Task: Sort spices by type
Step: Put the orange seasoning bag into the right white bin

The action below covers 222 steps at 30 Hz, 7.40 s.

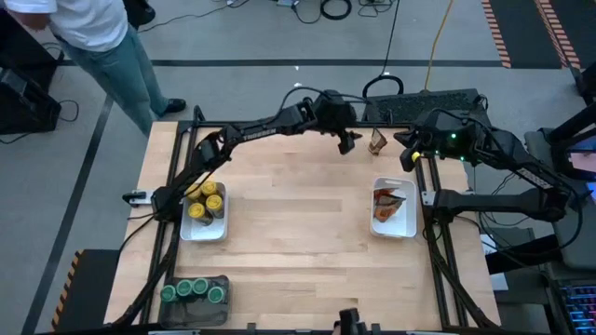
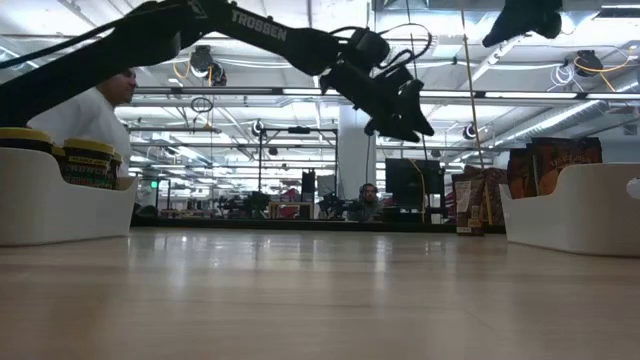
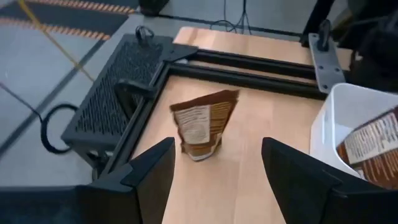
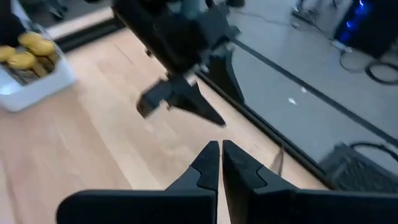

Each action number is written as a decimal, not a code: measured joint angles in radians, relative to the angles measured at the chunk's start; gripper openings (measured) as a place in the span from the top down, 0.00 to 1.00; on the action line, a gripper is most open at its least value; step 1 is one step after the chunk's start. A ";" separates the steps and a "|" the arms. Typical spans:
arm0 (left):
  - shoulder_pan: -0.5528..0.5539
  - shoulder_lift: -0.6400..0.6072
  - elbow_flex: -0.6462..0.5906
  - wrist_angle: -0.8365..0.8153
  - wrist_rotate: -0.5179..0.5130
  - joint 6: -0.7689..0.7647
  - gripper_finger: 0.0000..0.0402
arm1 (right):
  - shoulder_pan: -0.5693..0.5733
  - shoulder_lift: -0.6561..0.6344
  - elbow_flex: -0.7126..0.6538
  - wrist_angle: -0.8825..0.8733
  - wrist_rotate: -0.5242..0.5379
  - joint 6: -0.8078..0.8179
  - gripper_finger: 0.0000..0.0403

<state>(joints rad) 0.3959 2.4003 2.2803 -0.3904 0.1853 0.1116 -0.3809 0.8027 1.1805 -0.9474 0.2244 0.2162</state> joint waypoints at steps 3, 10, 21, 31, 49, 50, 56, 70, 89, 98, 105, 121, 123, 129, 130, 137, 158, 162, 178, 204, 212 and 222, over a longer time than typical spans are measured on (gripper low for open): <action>0.017 0.002 0.000 -0.002 0.025 -0.047 0.39 | -0.008 0.018 0.000 -0.042 0.018 0.025 1.00; 0.042 -0.056 0.000 0.021 0.106 -0.079 0.44 | -0.093 0.112 0.000 -0.052 0.015 -0.017 1.00; 0.080 -0.223 -0.034 -0.296 0.106 0.026 0.59 | -0.297 0.276 0.000 -0.041 -0.104 -0.199 1.00; 0.095 -0.668 -0.677 0.042 0.005 -0.072 0.65 | -0.420 0.302 0.000 -0.006 -0.152 -0.283 0.95; -0.002 -0.818 -1.061 0.374 -0.003 -0.264 0.66 | -0.496 0.553 -0.001 0.017 -0.226 -0.299 0.37; -0.003 -0.818 -1.061 0.375 -0.003 -0.264 0.66 | -0.496 0.561 -0.001 0.017 -0.226 -0.301 0.36; -0.005 -0.818 -1.061 0.374 -0.003 -0.296 0.66 | -0.509 0.594 -0.006 0.034 -0.223 -0.303 0.33; -0.025 -0.818 -1.061 0.374 -0.019 -0.320 0.66 | -0.524 0.594 -0.275 0.256 -0.221 -0.247 0.35; -0.049 -0.818 -1.060 0.374 -0.028 -0.346 0.66 | -0.520 0.594 -0.319 0.336 -0.222 -0.228 0.35; -0.051 -0.818 -1.060 0.374 -0.028 -0.361 0.66 | -0.520 0.594 -0.319 0.337 -0.222 -0.229 0.35; -0.051 -0.818 -1.060 0.374 -0.028 -0.368 0.66 | -0.520 0.594 -0.319 0.338 -0.222 -0.232 0.35; -0.053 -0.818 -1.060 0.374 -0.027 -0.392 0.66 | -0.520 0.594 -0.319 0.339 -0.224 -0.239 0.35; -0.054 -0.818 -1.060 0.374 -0.027 -0.393 0.66 | -0.520 0.594 -0.319 0.339 -0.225 -0.239 0.35; -0.056 -0.818 -1.060 0.374 -0.026 -0.396 0.66 | -0.518 0.594 -0.319 0.338 -0.228 -0.239 0.35; -0.056 -0.818 -1.060 0.374 -0.026 -0.403 0.66 | -0.516 0.594 -0.319 0.337 -0.229 -0.239 0.35; -0.059 -0.818 -1.060 0.386 -0.028 -0.429 0.66 | -0.481 0.594 -0.318 0.335 -0.231 -0.262 0.35; -0.118 -0.815 -1.060 0.391 -0.005 -0.342 0.66 | -0.404 0.593 -0.318 0.316 -0.308 -0.211 0.98; -0.119 -0.815 -1.060 0.390 0.031 -0.342 0.66 | -0.333 0.593 -0.318 0.317 -0.321 -0.171 0.99; -0.124 -0.815 -1.060 0.277 0.197 -0.273 0.66 | 0.082 0.593 -0.318 0.430 -0.363 0.041 1.00; -0.133 -0.816 -1.060 0.225 0.230 -0.201 0.66 | 0.307 0.593 -0.287 0.446 -0.359 0.063 0.77; -0.171 -0.816 -1.060 0.225 0.229 -0.202 0.66 | 0.311 0.593 -0.091 0.276 -0.354 0.008 0.54; -0.260 -0.748 -1.060 0.369 0.142 -0.208 0.66 | 0.311 0.468 0.080 0.041 -0.278 -0.045 0.48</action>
<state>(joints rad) 0.1358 1.6520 1.2205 -0.0216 0.3269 -0.0959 -0.0697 1.2712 1.2609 -0.9064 -0.0531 0.1711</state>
